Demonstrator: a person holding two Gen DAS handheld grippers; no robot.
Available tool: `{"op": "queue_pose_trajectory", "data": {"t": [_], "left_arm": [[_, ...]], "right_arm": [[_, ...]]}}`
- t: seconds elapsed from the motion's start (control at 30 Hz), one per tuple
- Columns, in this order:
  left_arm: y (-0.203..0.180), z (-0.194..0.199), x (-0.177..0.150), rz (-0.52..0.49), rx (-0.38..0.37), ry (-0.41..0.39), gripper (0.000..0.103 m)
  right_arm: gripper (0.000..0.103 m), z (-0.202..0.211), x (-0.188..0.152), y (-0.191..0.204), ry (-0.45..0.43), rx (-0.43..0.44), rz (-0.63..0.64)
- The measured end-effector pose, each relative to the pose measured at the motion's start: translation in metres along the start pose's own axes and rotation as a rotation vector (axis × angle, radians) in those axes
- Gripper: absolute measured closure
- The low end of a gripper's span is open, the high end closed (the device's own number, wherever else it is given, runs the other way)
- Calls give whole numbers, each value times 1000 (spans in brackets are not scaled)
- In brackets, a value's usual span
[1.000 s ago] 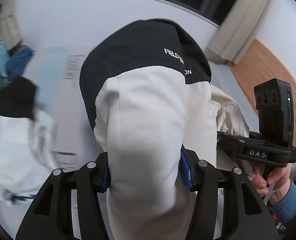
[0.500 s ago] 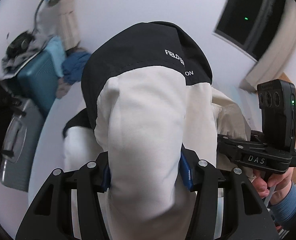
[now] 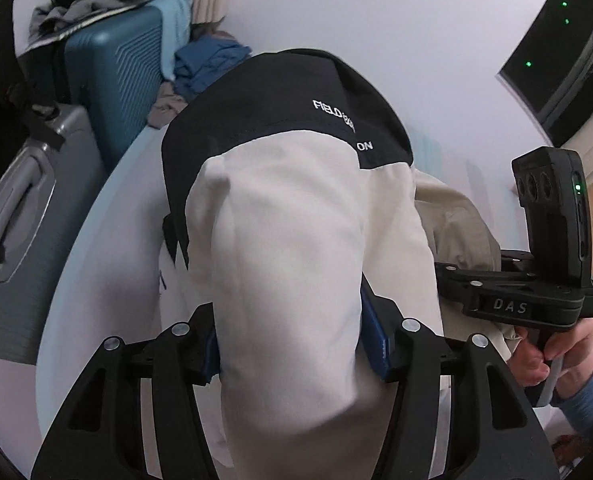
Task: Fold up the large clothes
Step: 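Lift the jacket bundle with both tools and carry it toward the clothes pile, then lower the jacket onto the clothes pile and open both tools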
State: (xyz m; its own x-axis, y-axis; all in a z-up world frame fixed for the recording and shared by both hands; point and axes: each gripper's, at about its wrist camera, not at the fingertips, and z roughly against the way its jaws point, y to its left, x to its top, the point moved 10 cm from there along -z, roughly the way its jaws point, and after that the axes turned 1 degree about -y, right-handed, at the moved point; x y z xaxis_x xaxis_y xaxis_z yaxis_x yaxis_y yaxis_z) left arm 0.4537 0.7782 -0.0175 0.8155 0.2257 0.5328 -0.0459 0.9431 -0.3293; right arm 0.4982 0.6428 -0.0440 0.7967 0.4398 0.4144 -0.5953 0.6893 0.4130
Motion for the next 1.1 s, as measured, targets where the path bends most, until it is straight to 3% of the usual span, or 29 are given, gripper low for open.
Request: {"op": "queue_pose_trajectory", "data": {"t": [0.1, 0.3, 0.57, 0.63, 0.77, 0.87, 0.9, 0.97, 1.1], "left_arm": [[9, -15, -5, 10, 12, -6, 46], [15, -35, -14, -1, 39, -10, 38], [12, -32, -18, -6, 62, -30, 37], [11, -29, -18, 5, 82, -44, 34], [7, -6, -17, -39, 251, -123, 19], [11, 4, -22, 8, 307, -129, 8], [12, 6, -23, 14, 311, -127, 8], [12, 11, -25, 10, 340, -136, 6], [9, 23, -30, 17, 380, -144, 6]], "right_arm": [[83, -29, 0, -1, 11, -58, 15], [82, -60, 3, -1, 18, -91, 9], [81, -63, -12, -12, 10, -96, 6], [76, -54, -13, -7, 9, -120, 16], [58, -38, -9, -4, -17, -186, 36], [46, -25, -13, -8, -33, -223, 36], [39, -22, -14, -10, -38, -235, 32], [34, -14, -19, -12, -52, -231, 26], [15, 5, -23, -14, -101, -248, 20]]}}
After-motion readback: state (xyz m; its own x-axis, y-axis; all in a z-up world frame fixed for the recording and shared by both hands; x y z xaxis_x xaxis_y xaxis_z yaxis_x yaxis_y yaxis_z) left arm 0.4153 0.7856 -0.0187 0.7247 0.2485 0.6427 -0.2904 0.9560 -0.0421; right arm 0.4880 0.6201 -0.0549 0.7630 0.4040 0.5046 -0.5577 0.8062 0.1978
